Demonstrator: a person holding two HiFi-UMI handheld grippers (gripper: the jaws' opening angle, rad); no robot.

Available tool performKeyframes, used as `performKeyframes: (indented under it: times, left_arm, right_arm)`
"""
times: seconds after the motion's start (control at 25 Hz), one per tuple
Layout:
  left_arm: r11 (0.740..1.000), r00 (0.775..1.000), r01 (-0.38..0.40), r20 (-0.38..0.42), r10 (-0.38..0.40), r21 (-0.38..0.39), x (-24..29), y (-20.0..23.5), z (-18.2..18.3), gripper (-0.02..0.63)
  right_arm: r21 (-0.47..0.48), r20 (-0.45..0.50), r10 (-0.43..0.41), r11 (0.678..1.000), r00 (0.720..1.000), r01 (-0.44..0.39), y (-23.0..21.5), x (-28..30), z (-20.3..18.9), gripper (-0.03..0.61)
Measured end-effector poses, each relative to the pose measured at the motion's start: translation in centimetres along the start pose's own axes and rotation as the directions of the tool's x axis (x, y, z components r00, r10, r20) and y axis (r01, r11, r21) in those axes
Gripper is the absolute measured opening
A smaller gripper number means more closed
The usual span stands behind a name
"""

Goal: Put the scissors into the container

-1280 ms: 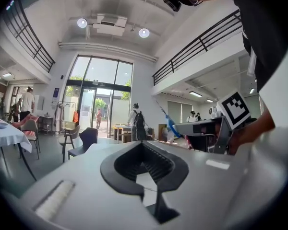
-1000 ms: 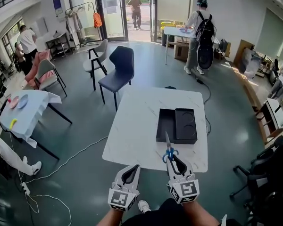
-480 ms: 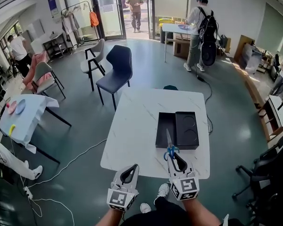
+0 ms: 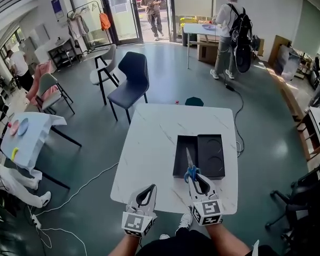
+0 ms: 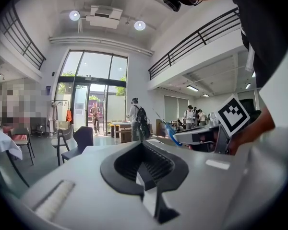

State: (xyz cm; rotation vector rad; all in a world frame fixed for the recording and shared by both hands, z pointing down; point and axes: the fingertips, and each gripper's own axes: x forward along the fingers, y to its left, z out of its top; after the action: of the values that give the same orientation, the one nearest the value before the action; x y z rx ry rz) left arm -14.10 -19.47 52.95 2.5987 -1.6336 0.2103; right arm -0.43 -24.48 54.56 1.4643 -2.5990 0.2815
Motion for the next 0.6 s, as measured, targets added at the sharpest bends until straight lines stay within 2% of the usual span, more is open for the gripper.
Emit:
performKeyframes:
  times: [0.36, 0.6]
  left_arm:
    - [0.999, 0.999, -0.036, -0.022, 0.036, 0.007, 4.0, 1.1, 0.2, 0.008]
    - [0.999, 0.999, -0.029, -0.039, 0.030, 0.017, 5.1, 2.6, -0.7, 0.008]
  right_arm:
    - [0.050, -0.055, 0.011, 0.999, 0.998, -0.008, -3.1, 4.1, -1.2, 0.086]
    - [0.109, -0.138, -0.034, 0.993, 0.990, 0.049, -4.3, 6.8, -3.3, 0.086]
